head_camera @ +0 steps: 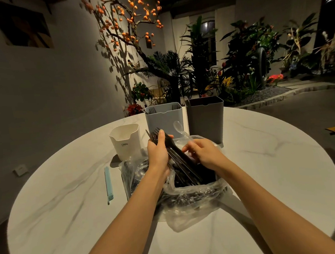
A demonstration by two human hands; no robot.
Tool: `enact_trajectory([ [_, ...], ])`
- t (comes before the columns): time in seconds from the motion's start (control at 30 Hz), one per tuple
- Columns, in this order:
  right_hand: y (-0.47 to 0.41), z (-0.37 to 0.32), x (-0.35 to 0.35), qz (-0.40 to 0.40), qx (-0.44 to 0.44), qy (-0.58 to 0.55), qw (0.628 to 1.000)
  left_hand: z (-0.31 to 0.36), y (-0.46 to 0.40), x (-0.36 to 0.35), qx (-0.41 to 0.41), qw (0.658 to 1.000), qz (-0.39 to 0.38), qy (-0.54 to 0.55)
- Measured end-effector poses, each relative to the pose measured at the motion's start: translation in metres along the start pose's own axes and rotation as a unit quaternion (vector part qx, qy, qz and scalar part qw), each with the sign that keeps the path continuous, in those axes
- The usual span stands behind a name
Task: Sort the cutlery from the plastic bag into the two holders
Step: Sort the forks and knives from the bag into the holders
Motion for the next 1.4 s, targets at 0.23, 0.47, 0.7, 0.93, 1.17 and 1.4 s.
enact_trajectory([
  [0.23,0.003,0.002,-0.005,-0.055,-0.049,-0.030,0.997,-0.002,-0.005,-0.002,-0.008,1.000,-0.009,-0.020],
  [0.47,0.005,0.004,-0.010,-0.081,-0.132,-0.128,0.980,0.000,-0.003,-0.007,-0.003,0.999,-0.013,-0.034],
  [0.7,0.002,0.002,-0.007,-0.058,-0.051,-0.128,0.989,-0.001,-0.007,-0.010,-0.007,0.999,-0.021,-0.029],
  [0.93,-0.007,0.003,0.000,-0.035,-0.031,-0.152,0.987,0.007,-0.014,-0.013,-0.026,0.998,-0.028,-0.044],
  [1.17,-0.020,-0.007,-0.005,-0.050,-0.072,-0.129,0.988,0.021,-0.025,-0.024,-0.051,0.996,-0.040,-0.067],
  [1.4,-0.031,-0.023,-0.004,-0.095,-0.091,-0.125,0.983,0.035,-0.043,-0.026,-0.064,0.994,-0.023,-0.084],
])
Point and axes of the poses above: each hand's wrist, its own y-axis away from the middle knuckle, its own x-axis out of the back of the hand, z = x × y, the point moved 6 cm from there along -y, towards the middle knuckle, and after that the axes turned 1 degree about y, right-handed, at the moved point
